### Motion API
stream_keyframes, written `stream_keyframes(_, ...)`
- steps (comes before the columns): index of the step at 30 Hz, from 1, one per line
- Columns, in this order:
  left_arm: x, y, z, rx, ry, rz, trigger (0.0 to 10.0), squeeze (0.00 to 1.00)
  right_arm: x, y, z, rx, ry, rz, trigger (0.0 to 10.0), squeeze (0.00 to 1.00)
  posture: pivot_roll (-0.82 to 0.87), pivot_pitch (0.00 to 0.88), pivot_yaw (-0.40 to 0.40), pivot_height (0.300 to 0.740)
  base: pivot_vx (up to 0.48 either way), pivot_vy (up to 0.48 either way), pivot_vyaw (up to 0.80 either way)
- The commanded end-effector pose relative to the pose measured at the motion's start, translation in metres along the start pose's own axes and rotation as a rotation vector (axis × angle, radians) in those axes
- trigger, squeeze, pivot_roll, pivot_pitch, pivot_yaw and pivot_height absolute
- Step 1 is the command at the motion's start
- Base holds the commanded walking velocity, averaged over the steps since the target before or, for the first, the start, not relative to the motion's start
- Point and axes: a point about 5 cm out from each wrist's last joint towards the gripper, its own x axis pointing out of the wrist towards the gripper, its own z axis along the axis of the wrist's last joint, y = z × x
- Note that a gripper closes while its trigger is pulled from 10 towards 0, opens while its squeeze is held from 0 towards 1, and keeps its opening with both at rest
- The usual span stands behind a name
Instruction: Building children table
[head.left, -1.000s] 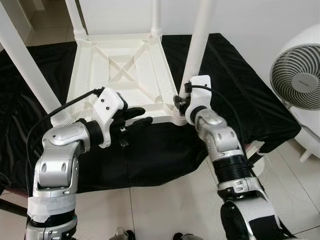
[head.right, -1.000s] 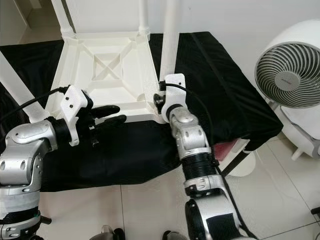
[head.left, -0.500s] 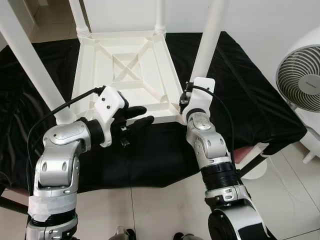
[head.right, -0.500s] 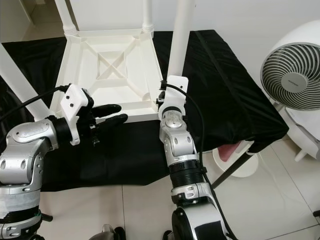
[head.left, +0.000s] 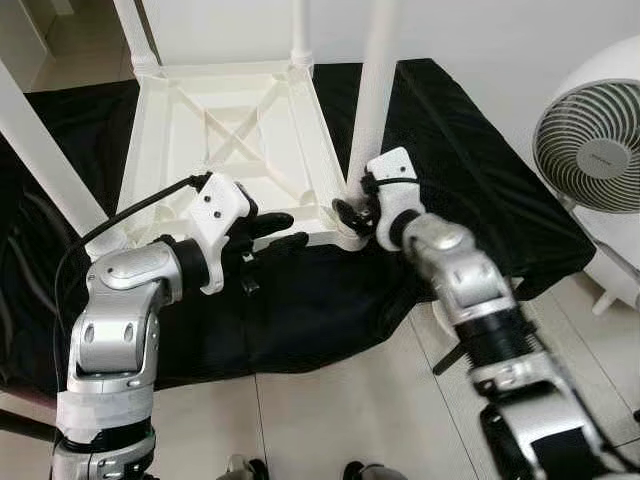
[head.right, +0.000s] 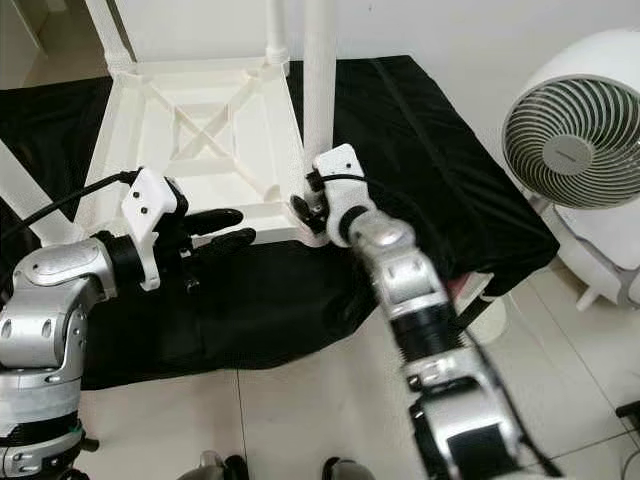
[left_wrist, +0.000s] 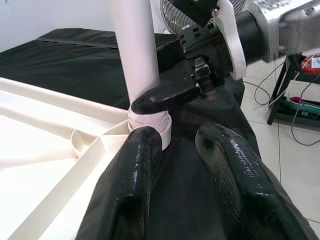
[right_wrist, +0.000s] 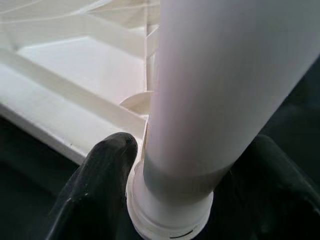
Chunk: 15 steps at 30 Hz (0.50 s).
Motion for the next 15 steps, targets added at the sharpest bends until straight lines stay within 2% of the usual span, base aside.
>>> stream_keyframes(1,-0.002,0.008,0.0,0.0,0.006,0.186,10.0,0.0,0.005,-0.001,-0.005,-0.025,0.043,0.053,10.0,0.0,-0.05,0.147,0.019,0.74,0.0,0.0,0.0)
stream_keyframes(2,-0.003,0.008,0.0,0.0,0.007,0.188,10.0,0.0,0.008,-0.008,-0.006,-0.035,0.072,0.042,10.0,0.0,-0.05,0.147,0.019,0.74,0.0,0.0,0.0)
stream_keyframes(5,-0.004,0.008,0.0,0.001,0.01,0.192,10.0,0.0,0.012,-0.015,-0.006,-0.037,0.109,0.035,10.0,0.0,-0.04,0.153,0.016,0.74,0.0,0.0,0.0)
stream_keyframes(8,-0.006,0.008,0.001,0.001,0.013,0.194,10.0,0.0,0.015,-0.015,-0.007,-0.042,0.124,0.06,10.0,0.0,-0.03,0.155,0.016,0.74,0.0,0.0,0.0)
stream_keyframes(10,-0.007,0.008,0.001,0.001,0.014,0.196,10.0,0.0,0.017,-0.011,-0.008,-0.039,0.136,0.127,10.0,0.0,-0.03,0.155,0.016,0.74,0.0,0.0,0.0)
stream_keyframes(15,-0.007,0.008,0.001,0.001,0.015,0.197,10.0,0.0,0.018,-0.01,-0.009,-0.041,0.139,0.163,9.8,0.0,-0.03,0.155,0.016,0.74,0.0,0.0,0.0)
